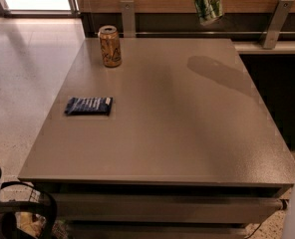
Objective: Place green can upright
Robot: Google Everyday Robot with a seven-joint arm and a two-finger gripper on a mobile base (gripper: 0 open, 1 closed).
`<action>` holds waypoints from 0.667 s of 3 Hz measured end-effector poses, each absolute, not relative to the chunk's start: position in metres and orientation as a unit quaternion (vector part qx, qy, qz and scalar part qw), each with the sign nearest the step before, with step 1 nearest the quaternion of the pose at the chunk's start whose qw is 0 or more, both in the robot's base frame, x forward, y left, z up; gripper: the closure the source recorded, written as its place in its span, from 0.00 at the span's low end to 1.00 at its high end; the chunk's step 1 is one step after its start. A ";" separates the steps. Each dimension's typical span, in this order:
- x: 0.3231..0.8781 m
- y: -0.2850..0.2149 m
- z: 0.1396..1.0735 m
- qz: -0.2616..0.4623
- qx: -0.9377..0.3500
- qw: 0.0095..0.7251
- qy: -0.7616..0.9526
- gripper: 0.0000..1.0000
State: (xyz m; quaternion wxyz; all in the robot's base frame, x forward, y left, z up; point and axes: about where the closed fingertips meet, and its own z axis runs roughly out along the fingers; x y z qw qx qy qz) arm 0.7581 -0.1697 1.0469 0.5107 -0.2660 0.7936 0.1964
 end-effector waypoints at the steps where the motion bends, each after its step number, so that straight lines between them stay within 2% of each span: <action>1: 0.761 -0.162 1.045 0.165 -0.329 0.529 0.765 1.00; 2: 0.757 -0.163 1.035 0.133 -0.373 0.552 0.734 1.00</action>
Offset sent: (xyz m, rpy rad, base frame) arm -0.0163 0.0114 -0.0497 -0.2598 -0.3511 0.1766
